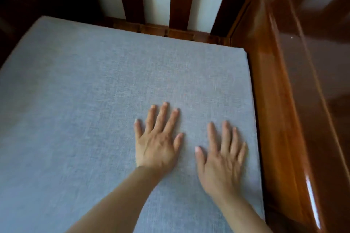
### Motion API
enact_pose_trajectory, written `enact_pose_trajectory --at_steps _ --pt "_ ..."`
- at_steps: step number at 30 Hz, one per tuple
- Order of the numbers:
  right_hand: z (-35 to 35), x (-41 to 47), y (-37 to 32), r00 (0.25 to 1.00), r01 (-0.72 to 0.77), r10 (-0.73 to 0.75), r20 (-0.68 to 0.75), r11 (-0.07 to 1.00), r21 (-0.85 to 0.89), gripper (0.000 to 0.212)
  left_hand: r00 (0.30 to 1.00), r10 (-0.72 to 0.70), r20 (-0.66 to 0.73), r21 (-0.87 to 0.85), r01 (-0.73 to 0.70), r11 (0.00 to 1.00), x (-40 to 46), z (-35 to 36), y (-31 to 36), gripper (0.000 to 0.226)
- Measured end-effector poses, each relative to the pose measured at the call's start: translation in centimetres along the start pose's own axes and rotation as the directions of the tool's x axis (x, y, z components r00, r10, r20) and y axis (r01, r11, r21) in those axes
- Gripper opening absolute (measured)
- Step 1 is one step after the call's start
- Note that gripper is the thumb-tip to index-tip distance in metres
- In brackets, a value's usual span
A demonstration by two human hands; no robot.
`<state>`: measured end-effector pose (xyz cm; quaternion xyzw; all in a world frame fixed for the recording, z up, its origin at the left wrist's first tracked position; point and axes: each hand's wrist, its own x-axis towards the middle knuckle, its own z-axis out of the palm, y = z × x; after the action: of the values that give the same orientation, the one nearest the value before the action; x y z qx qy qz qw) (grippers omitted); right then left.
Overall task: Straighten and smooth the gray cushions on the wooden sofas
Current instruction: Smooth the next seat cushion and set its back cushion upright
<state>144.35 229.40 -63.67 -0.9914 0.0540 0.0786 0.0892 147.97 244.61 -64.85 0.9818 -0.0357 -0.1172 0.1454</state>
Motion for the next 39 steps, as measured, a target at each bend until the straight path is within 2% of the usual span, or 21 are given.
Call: enact_pose_trajectory --at_steps 2,4,6,7,8,10,12,14,16,17,19,21,22,25,27,29,31,33,35,37,39 --pt "-1.0 2.3 -2.5 0.999 -0.008 0.006 0.036 0.999 0.047 0.067 1.000 0.013 0.008 -0.067 -0.013 0.998 0.8 -1.4 -1.4 0.058" --pt "-4.5 4.7 -6.6 0.973 0.140 -0.100 -0.206 0.972 0.190 0.062 0.980 -0.079 -0.184 -0.166 0.048 0.985 1.2 -5.2 -4.0 0.055" --pt "-5.9 5.0 -11.1 0.843 0.275 -0.077 -0.533 0.913 0.303 0.051 0.875 -0.211 -0.436 -0.193 0.138 0.971 -0.4 -7.9 -10.2 0.057" --pt "-4.9 4.1 -13.6 0.820 0.335 -0.105 -0.563 0.885 0.322 0.048 0.826 -0.287 -0.485 -0.195 0.218 0.956 -2.1 -8.1 -14.0 0.057" --pt "-2.7 2.7 -15.8 0.845 0.382 -0.207 -0.494 0.879 0.285 0.050 0.810 -0.371 -0.455 -0.184 0.322 0.929 -4.2 -7.7 -17.5 0.059" --pt "2.7 0.2 -19.8 0.882 0.463 -0.453 -0.130 0.885 0.052 0.062 0.862 -0.460 -0.213 -0.040 0.462 0.886 -7.7 -6.3 -22.9 0.068" --pt "4.1 1.1 -23.0 0.891 0.454 -0.454 0.028 0.891 -0.002 0.068 0.908 -0.415 -0.056 -0.008 0.415 0.910 -7.9 -6.1 -25.5 0.066" --pt "1.9 1.7 -26.7 0.911 0.409 -0.398 -0.106 0.905 0.118 0.063 0.903 -0.395 -0.168 -0.176 0.367 0.913 -8.1 -9.3 -25.5 0.060" --pt "0.7 0.1 -29.9 0.866 0.416 -0.292 -0.406 0.871 0.260 0.055 0.822 -0.380 -0.425 -0.283 0.278 0.918 -9.9 -11.2 -26.5 0.056" --pt "1.4 -1.6 -31.2 0.850 0.444 -0.296 -0.436 0.848 0.289 0.055 0.806 -0.370 -0.462 -0.285 0.260 0.923 -11.9 -10.8 -27.5 0.056" --pt "5.5 -6.0 -32.2 0.853 0.517 -0.499 -0.155 0.847 0.122 0.066 0.904 -0.346 -0.251 -0.130 0.322 0.938 -17.0 -7.7 -28.4 0.065" --pt "7.9 -8.3 -32.2 0.854 0.515 -0.512 0.096 0.857 -0.002 0.070 0.914 -0.405 -0.002 -0.032 0.404 0.914 -20.4 -4.7 -29.7 0.068" --pt "7.6 -8.9 -32.6 0.863 0.483 -0.481 0.154 0.875 0.025 0.069 0.905 -0.425 -0.001 -0.085 0.423 0.902 -21.2 -4.4 -30.0 0.067" --pt "3.7 -13.3 -32.4 0.874 0.486 -0.482 -0.070 0.853 0.190 0.060 0.827 -0.484 -0.284 -0.311 0.399 0.863 -23.8 -6.0 -27.5 0.058" --pt "3.2 -17.2 -29.7 0.891 0.440 -0.368 -0.267 0.848 0.296 0.052 0.768 -0.500 -0.400 -0.393 0.349 0.851 -25.9 -4.9 -25.9 0.056" --pt "5.9 -21.8 -26.1 0.906 0.412 -0.367 -0.213 0.882 0.229 0.056 0.865 -0.397 -0.307 -0.308 0.304 0.902 -28.3 -1.2 -24.1 0.060" --pt "9.1 -24.5 -22.3 0.863 0.504 -0.505 0.005 0.862 0.046 0.062 0.952 -0.255 -0.167 -0.165 0.228 0.960 -29.3 2.3 -22.6 0.062" --pt "8.8 -24.3 -19.8 0.893 0.448 -0.437 -0.110 0.885 0.125 0.058 0.950 -0.230 -0.211 -0.201 0.188 0.961 -28.3 2.0 -20.4 0.061" --pt "7.2 -23.6 -16.1 0.934 0.260 -0.187 -0.305 0.941 0.219 0.052 0.935 -0.212 -0.285 -0.241 0.145 0.960 -27.3 1.4 -17.4 0.058" --pt "6.5 -23.4 -10.8 0.960 0.149 -0.107 -0.260 0.978 0.147 0.059 0.959 -0.142 -0.245 -0.146 0.108 0.983 -27.0 2.7 -13.8 0.059" --pt "6.7 -24.1 -6.6 0.967 0.241 -0.235 -0.100 0.969 0.057 0.069 0.990 -0.075 -0.118 -0.070 0.067 0.995 -26.9 3.9 -10.8 0.064"
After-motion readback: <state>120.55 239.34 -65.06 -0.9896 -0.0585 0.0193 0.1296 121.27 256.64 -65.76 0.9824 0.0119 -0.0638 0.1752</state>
